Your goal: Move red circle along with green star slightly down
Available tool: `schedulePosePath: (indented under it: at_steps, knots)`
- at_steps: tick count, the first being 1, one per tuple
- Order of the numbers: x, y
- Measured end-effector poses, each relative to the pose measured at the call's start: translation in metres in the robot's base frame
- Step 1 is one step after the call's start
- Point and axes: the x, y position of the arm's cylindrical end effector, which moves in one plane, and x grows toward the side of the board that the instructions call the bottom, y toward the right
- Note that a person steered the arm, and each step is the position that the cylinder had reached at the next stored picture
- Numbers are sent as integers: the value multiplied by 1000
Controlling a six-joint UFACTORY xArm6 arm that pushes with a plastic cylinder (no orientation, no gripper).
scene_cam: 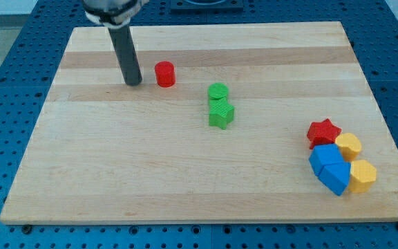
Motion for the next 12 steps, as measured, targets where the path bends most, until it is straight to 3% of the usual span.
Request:
schedulePosePath:
  at_steps: [1, 2, 3, 7, 8, 9, 11, 12]
  knots:
    - [-48, 18]
    - [-55, 21]
    - [-45, 22]
    - [35, 153]
    - [-6, 159]
    - [-51, 145]
    - [-48, 64]
    - [-48, 56]
